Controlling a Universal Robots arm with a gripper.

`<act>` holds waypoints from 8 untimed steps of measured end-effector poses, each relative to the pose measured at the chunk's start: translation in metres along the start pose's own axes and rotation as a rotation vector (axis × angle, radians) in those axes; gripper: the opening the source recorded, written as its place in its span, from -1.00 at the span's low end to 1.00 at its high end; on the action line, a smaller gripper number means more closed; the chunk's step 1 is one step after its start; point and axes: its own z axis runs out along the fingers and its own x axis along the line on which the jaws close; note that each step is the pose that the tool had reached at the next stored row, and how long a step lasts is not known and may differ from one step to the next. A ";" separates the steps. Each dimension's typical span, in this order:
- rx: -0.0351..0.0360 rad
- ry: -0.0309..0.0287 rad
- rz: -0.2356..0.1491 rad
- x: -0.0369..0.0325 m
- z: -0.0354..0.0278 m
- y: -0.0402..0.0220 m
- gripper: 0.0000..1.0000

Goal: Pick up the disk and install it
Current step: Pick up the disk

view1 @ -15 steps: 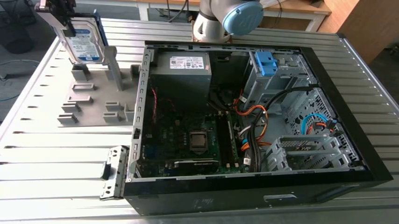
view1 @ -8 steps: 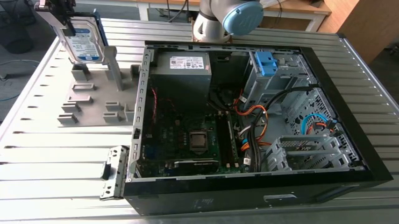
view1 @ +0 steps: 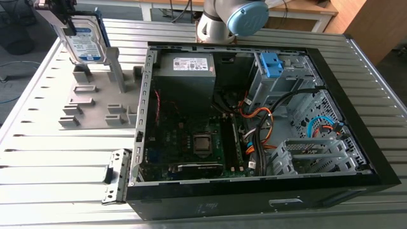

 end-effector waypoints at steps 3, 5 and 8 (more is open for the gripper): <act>0.0000 0.0000 0.000 0.0000 -0.0005 0.0000 -0.27; 0.0000 0.0000 0.000 0.0000 -0.0010 0.0000 -0.27; 0.0000 0.0000 0.000 0.0000 -0.0015 0.0000 -0.27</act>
